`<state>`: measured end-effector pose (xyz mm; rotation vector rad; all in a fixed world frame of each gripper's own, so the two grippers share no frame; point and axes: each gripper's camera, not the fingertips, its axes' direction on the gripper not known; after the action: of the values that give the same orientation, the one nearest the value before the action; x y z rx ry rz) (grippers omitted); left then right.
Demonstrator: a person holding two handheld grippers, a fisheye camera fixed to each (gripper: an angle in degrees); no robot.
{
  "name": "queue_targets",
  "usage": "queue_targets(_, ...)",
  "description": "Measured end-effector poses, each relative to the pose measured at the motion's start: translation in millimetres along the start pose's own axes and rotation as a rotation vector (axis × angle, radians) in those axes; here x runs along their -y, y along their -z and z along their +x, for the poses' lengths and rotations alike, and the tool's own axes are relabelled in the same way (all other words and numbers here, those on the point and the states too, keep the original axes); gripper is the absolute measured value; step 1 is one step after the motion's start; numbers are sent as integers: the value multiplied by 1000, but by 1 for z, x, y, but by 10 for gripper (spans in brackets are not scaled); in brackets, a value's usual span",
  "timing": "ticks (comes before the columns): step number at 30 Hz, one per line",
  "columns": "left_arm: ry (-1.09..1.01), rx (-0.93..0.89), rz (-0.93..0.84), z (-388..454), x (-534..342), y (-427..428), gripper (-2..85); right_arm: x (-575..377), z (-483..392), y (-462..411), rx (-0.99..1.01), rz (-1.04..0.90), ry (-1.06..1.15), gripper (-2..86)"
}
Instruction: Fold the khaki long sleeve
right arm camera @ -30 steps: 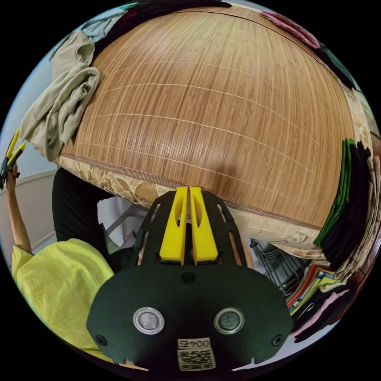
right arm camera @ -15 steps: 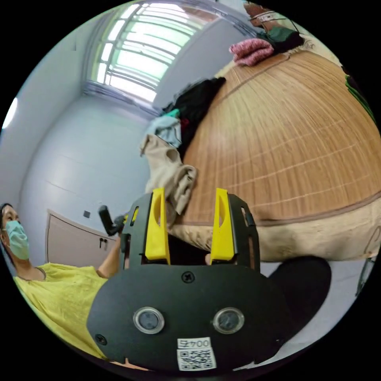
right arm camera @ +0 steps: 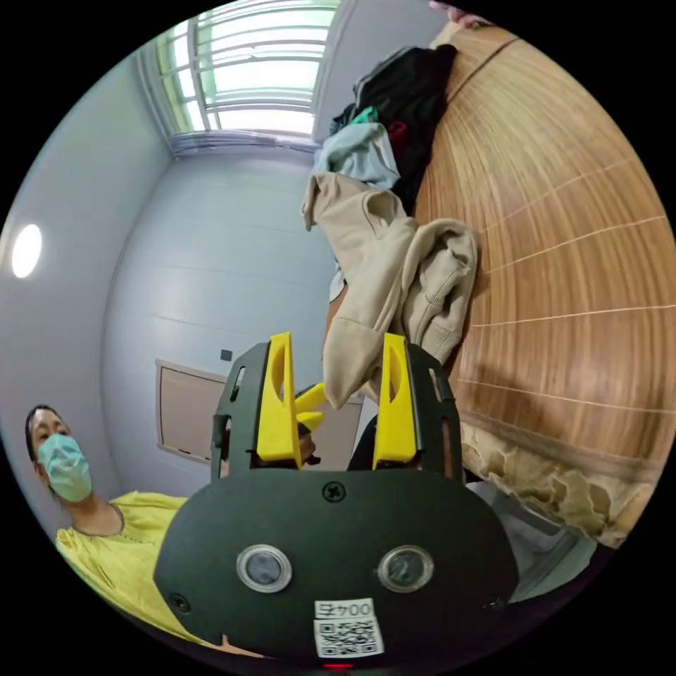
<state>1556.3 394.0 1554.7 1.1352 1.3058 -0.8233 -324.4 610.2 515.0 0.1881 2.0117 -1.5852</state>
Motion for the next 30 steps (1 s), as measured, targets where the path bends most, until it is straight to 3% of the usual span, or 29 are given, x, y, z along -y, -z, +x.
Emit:
queue_targets(5,20,7,27,-20,-42,40,137,14,4,-47,-126,2,-48,142)
queue_targets(8,73,-14,44,-37,-69,61,140,16,0,-71,-58,-30,-87,134)
queue_targets(14,166,-21,47,-70,-121,99,142,20,-18,-93,-130,-35,-111,65)
queue_targets(24,291,47,182,-83,-181,178,127,-21,-98,3,-230,21,145,40)
queue_targets(30,295,16,218,-66,-174,197,128,-75,-95,85,-370,37,160,38)
